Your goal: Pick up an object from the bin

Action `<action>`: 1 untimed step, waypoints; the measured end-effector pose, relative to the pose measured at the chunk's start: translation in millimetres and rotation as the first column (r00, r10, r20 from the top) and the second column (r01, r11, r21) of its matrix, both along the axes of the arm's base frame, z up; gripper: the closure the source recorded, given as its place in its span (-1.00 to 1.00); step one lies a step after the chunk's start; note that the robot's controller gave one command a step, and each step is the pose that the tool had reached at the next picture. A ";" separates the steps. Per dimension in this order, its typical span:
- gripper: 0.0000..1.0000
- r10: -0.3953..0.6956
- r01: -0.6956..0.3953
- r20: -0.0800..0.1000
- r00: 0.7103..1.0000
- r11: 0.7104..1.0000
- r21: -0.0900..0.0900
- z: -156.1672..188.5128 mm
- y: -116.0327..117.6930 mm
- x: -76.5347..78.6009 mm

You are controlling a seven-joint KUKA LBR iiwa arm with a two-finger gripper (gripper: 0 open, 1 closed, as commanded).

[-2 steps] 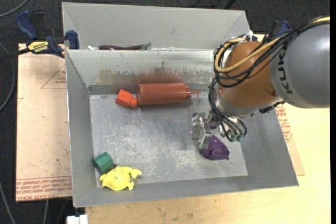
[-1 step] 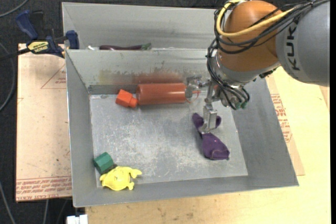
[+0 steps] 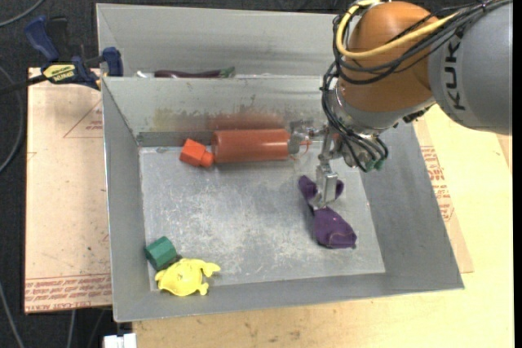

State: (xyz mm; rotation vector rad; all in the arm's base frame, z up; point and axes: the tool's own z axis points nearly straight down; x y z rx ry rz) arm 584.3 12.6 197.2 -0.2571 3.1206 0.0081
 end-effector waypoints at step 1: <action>-1.00 0.094 -0.094 0.011 0.996 0.996 -0.001 -19.4 -8.9 -8.2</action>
Offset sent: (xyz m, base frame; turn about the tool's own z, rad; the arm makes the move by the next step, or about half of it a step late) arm 0.0343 -0.0913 -0.0930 0.0884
